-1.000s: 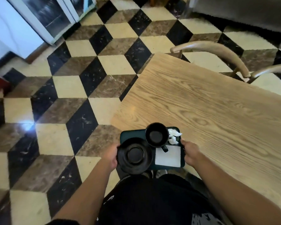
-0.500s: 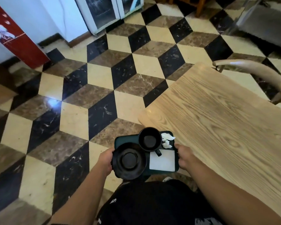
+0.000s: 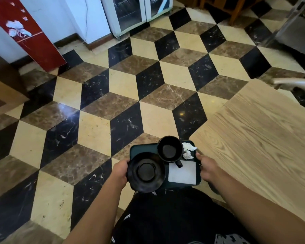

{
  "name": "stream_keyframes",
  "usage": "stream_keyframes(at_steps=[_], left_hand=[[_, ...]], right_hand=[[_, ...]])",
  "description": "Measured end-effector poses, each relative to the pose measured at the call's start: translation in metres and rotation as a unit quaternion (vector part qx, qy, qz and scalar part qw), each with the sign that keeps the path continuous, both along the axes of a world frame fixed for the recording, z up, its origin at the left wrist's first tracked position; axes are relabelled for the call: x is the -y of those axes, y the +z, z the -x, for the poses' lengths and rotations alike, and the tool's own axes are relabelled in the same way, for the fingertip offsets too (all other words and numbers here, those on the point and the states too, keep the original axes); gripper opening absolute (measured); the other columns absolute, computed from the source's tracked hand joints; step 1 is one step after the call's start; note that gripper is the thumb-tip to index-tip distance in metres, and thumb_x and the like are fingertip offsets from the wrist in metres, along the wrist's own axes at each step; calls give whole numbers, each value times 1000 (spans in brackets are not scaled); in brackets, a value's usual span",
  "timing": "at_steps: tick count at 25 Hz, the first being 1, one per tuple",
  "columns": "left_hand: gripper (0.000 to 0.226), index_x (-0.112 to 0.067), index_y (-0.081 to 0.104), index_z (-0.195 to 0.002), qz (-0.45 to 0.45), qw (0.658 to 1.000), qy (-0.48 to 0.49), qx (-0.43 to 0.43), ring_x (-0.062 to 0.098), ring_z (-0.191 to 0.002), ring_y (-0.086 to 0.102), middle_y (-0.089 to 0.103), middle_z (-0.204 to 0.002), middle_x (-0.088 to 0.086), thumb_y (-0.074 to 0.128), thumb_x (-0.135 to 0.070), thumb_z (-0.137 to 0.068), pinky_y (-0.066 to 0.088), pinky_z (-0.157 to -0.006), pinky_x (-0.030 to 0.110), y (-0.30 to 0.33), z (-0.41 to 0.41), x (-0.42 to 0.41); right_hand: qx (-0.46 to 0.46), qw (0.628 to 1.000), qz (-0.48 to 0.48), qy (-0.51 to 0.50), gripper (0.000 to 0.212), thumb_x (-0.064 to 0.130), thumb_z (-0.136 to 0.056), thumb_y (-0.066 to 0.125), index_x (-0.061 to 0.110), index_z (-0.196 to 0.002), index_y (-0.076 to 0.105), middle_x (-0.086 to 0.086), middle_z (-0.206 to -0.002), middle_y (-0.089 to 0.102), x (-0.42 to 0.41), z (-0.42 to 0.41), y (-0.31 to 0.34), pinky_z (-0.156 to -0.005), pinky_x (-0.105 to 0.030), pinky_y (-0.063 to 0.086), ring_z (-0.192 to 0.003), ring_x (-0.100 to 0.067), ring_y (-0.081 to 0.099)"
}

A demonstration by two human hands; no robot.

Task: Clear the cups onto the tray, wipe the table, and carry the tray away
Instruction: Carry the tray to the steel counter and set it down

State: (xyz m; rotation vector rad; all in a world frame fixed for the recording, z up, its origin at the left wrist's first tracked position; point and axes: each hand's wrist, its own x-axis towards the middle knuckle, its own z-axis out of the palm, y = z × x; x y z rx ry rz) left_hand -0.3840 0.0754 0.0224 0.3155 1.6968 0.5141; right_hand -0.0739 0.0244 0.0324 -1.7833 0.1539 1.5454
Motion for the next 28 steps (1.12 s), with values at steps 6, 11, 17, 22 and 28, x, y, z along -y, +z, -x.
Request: stream_keyframes(at_steps=[6,11,17,22,28], left_hand=[[26,-6,74,-108,1,999,-3,42,36,-102,71,78,-102,15,60,-21,-92,57,-92,59,-7,47,-42],[22,-7,70,-93,10,999,-9,45,29,-79,68,74,-72,7,50,-15,-96,59,-70,41,-10,58,-77],[13,-9,63,-82,6,1000,12,23,24,-63,59,63,-58,5,53,-11,-90,53,-56,32,-10,52,-145],[11,-9,64,-88,0,1000,-10,3,24,-63,59,63,-64,7,54,-14,-89,54,-57,33,-3,31,-231],[17,-4,67,-92,-14,1000,-24,-5,27,-59,66,69,-68,12,53,-13,-91,57,-51,32,11,-17,-335]], right_hand=[[6,1000,21,2,18,19,-106,50,14,-100,65,-11,-101,66,-42,52,-1,-72,-42,51,-85,-25,61],[8,999,37,-3,19,17,-106,50,10,-92,61,-10,-91,62,-80,67,2,-83,-45,47,-80,-25,58],[-4,1000,29,-4,16,18,-101,59,8,-111,65,-12,-103,66,-149,54,-15,-64,-44,51,-85,-28,62],[-16,1000,12,-1,26,21,-102,58,6,-123,64,-13,-110,69,-233,30,-24,-64,-42,52,-89,-29,66],[-33,999,16,-33,31,28,-101,59,8,-123,65,-15,-123,69,-309,-8,-15,-68,-44,57,-101,-34,67]])
